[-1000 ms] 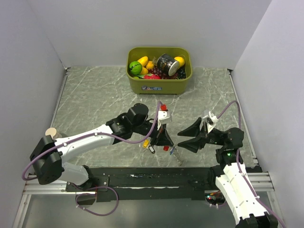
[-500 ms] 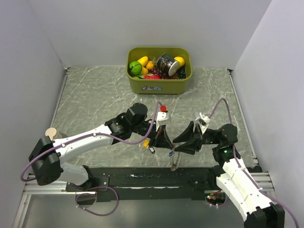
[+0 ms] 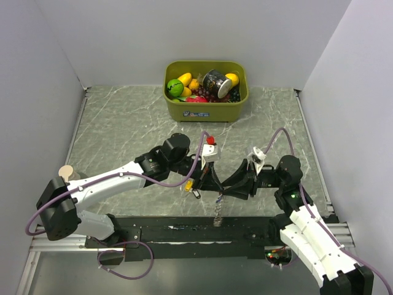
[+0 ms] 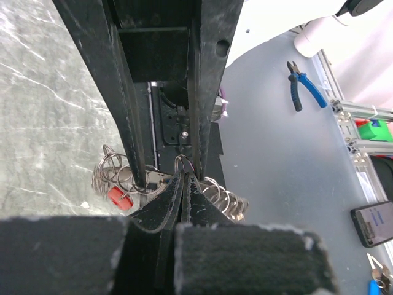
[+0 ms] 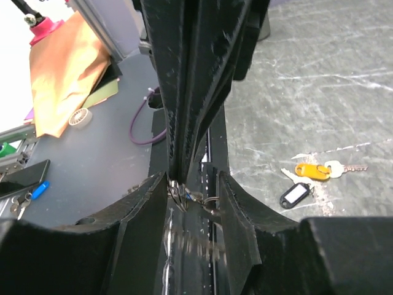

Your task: Put the keys on the keyring

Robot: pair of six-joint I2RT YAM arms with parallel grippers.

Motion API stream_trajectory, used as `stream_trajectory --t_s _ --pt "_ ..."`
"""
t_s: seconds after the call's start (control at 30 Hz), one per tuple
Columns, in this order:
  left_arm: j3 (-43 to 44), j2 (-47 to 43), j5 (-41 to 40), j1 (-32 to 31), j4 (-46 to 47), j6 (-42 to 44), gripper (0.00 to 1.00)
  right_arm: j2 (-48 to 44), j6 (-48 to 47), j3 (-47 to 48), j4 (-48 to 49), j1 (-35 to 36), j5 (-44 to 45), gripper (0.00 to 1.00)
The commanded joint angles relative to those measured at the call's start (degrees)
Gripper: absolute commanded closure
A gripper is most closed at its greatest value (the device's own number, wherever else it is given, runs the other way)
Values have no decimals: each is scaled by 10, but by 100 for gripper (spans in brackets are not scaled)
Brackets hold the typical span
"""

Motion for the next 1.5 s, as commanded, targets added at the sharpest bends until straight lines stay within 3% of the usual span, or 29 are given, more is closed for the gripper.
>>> stream_trajectory --t_s 0.0,0.3,0.4,0.63,0.77,0.87,1.17,1.23,1.37,1.47 --pt "29 -37 3 -3 18 18 99 -15 -26 26 -25 7 24 55" --pt "39 -29 -6 -2 -8 33 99 -17 -34 37 -48 8 41 57" --pt "40 -28 -8 -3 -8 35 99 -11 -32 39 -53 8 45 65" --pt "43 -36 -19 -1 -28 42 99 10 -28 41 -47 15 32 71" --pt "44 -40 -22 -1 -32 45 99 11 -27 46 -55 17 39 92" --pt "41 -46 -26 -1 -29 43 99 14 -27 50 -62 18 42 98" --pt "43 -49 -52 0 -40 43 99 13 -27 60 -70 17 53 100" --pt "43 -54 -68 2 -40 35 91 9 -28 63 -76 17 60 100" --pt "12 -80 -120 12 16 -6 50 -9 -15 63 -52 17 80 100" --pt "-28 -109 -116 28 89 -48 42 -40 28 47 14 17 111 100"
